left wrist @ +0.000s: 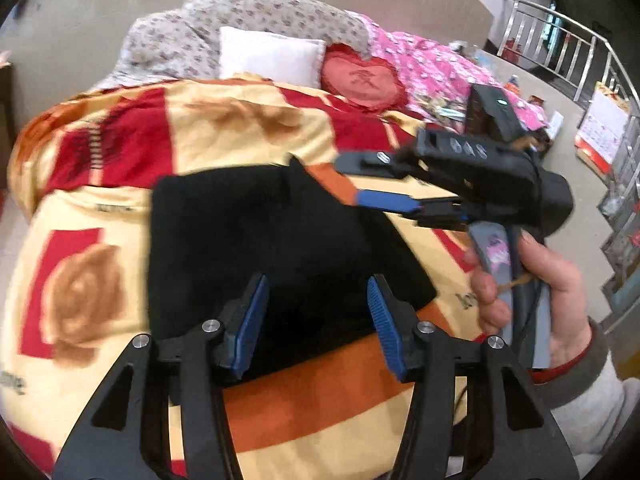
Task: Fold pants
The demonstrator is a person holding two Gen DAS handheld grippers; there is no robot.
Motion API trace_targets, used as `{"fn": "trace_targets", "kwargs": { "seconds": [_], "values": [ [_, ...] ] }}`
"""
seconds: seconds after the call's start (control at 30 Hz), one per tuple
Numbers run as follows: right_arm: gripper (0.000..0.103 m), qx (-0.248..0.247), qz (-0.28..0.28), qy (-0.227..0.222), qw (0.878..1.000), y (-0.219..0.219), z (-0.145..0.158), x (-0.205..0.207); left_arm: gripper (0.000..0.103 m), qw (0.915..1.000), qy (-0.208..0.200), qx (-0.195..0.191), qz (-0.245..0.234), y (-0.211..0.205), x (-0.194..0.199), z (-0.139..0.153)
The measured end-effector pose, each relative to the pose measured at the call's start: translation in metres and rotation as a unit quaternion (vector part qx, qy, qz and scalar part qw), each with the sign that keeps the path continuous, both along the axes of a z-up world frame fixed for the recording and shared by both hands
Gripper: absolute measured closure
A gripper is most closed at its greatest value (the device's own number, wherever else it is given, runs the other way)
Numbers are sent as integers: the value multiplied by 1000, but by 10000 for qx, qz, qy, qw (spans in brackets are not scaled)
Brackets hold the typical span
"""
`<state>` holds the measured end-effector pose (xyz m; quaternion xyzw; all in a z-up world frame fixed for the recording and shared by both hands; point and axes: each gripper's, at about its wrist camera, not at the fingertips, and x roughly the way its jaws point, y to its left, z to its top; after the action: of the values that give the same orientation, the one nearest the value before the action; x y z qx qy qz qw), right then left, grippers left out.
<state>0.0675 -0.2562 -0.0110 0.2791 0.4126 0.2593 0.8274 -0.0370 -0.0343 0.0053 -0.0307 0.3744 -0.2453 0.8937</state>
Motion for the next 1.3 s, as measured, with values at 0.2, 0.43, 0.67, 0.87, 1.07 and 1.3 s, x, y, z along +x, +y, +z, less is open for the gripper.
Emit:
{"fn": "trace_targets", "kwargs": {
  "seconds": [0.2, 0.43, 0.67, 0.87, 1.07, 1.3],
  "values": [
    [42, -626, 232, -139, 9977, 20, 5, 13, 51, 9984, -46, 322, 473, 18, 1, -7],
    [46, -2431, 335, -565, 9678, 74, 4, 24, 51, 9971, 347, 293, 602, 19, 14, -36],
    [47, -2263, -455, 35, 9730, -9, -19, 12, 51, 9976, 416, 233, 509, 22, 18, -37],
    [42, -720, 325, -19, 9969, -17, -13, -11, 51, 9965, 123, 397, 725, 29, 14, -22],
    [39, -257, 708, 338, 9966, 16, -41, 1, 51, 9939, 255, 519, 936, 41, 15, -31],
    [85, -318, 862, -302, 9953, 46, -30, -9, 51, 9909, 549, 302, 1193, 57, 23, -40]
  ]
}}
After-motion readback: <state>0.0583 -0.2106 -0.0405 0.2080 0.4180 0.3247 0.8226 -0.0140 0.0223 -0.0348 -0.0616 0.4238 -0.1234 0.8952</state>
